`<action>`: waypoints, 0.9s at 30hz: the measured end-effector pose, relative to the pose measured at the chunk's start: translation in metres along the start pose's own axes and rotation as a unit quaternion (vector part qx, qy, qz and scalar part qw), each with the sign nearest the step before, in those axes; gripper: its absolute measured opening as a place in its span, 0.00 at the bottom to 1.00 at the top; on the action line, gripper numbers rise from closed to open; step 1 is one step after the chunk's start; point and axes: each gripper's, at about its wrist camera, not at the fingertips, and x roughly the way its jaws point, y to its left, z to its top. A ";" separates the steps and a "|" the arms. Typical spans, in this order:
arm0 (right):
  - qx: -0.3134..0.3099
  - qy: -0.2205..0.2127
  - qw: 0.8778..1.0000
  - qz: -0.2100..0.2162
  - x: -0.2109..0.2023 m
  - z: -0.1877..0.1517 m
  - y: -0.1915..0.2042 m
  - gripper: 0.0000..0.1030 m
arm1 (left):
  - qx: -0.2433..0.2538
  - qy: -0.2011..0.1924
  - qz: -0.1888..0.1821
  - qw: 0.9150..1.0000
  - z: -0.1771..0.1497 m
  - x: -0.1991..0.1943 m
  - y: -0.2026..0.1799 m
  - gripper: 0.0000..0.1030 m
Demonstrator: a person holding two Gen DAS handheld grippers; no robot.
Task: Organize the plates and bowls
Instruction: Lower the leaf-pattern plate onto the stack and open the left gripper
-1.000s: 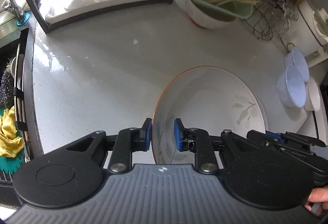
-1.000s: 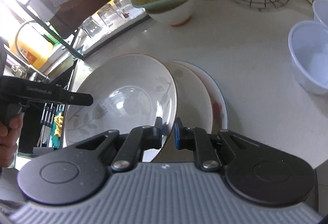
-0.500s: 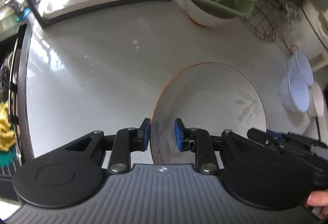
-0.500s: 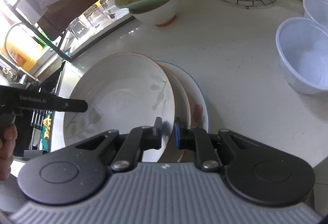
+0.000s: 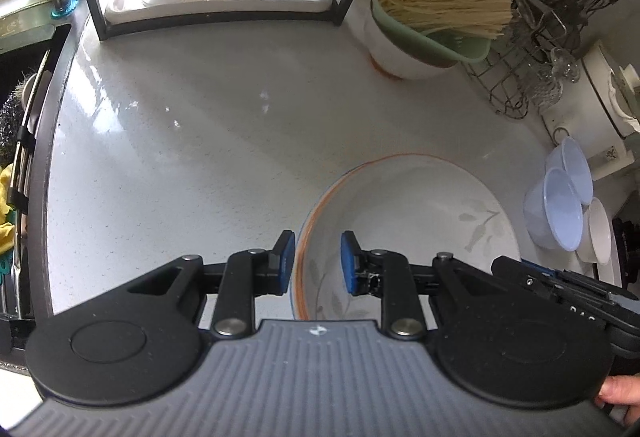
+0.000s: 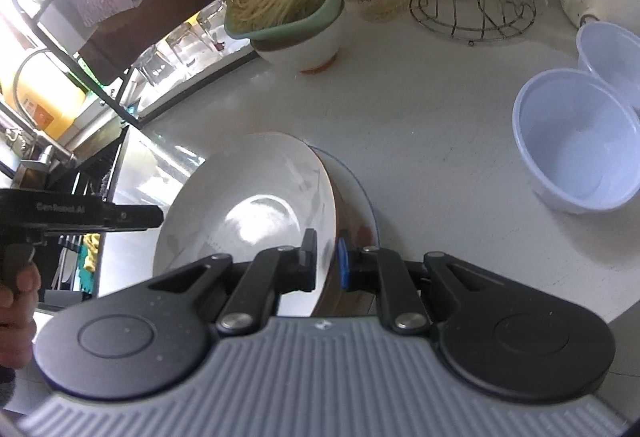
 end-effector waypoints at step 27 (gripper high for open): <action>-0.063 -0.166 0.984 0.012 -0.129 0.026 -0.011 0.14 | 0.018 -0.150 -0.005 0.989 -0.026 -0.106 -0.088 0.27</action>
